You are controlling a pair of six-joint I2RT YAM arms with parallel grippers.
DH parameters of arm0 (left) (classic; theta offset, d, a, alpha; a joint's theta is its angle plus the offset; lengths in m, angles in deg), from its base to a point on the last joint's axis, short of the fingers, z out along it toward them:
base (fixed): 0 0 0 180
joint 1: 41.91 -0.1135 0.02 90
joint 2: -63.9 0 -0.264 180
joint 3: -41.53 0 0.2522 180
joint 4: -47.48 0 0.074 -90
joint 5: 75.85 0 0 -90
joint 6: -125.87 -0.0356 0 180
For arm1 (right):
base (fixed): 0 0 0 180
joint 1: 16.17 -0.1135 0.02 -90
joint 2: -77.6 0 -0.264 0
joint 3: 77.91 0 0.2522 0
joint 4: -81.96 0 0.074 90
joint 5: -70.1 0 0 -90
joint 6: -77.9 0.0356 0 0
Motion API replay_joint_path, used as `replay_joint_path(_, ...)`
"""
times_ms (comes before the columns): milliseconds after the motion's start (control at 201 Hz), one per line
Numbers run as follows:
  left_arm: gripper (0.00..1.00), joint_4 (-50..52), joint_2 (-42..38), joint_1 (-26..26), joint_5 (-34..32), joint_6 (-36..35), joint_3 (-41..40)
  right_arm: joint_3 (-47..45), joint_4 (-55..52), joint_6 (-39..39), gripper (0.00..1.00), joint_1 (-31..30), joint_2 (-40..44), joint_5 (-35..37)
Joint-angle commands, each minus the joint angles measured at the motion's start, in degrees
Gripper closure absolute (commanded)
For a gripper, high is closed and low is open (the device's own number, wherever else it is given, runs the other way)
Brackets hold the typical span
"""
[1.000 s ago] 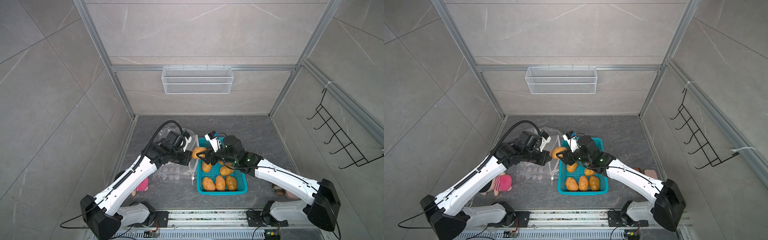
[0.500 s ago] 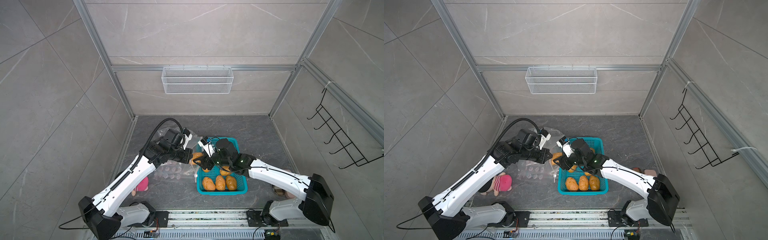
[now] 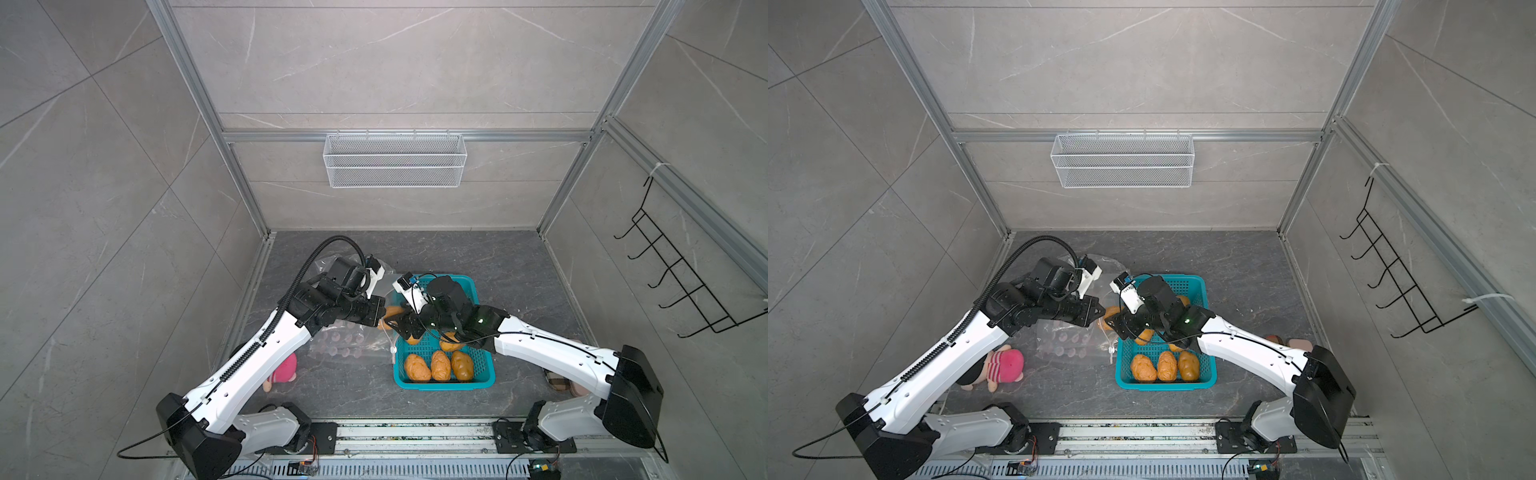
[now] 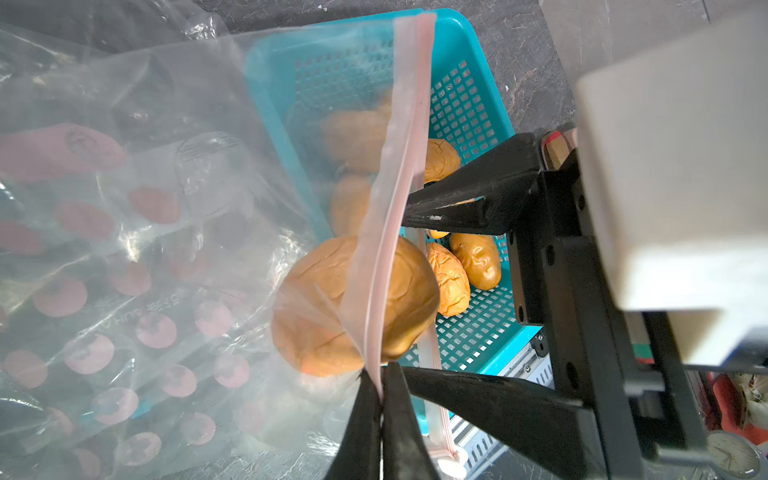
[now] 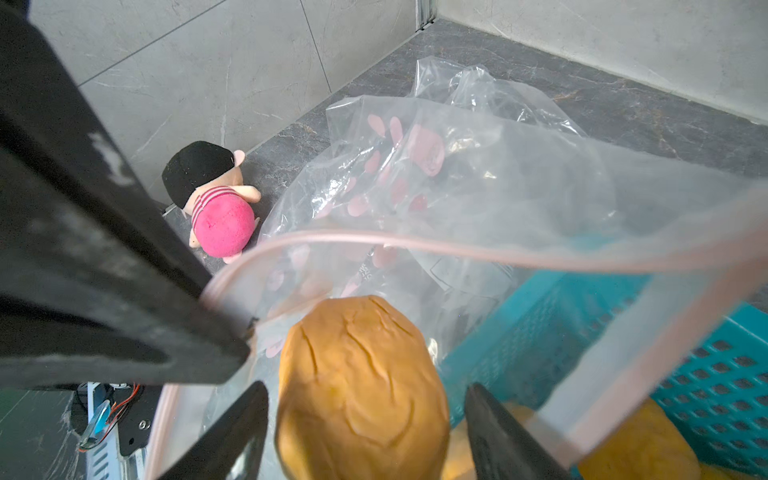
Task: Put the potatoes into a zipper bag and zip it
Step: Place the potato into the zipper food storage bag.
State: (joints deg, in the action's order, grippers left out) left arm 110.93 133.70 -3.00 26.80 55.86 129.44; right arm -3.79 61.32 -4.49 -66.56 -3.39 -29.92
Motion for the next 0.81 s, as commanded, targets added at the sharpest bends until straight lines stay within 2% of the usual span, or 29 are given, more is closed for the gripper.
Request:
replay_joint_path(0, 1.0, -0.4, 0.0, 0.1, 1.6, 0.0, 1.4, 1.5, -2.0, -1.6, 0.24, -0.2, 2.3, 0.3)
replay_joint_path(339, 1.0, -0.1, -0.4, 0.1, 0.9, -0.5, 1.1, -0.1, -2.5, -1.6, 0.26, -0.2, 8.2, 0.6)
replay_joint_path(563, 1.0, -0.2, -0.7, 0.1, -0.1, -0.7, 0.6, -1.7, -8.1, -0.9, 0.27, 0.2, 12.5, 9.8)
replay_joint_path(801, 1.0, 1.7, -1.5, 0.1, -1.6, -1.1, 1.8, -7.8, -8.5, 1.4, 0.27, 1.5, 16.7, 14.1)
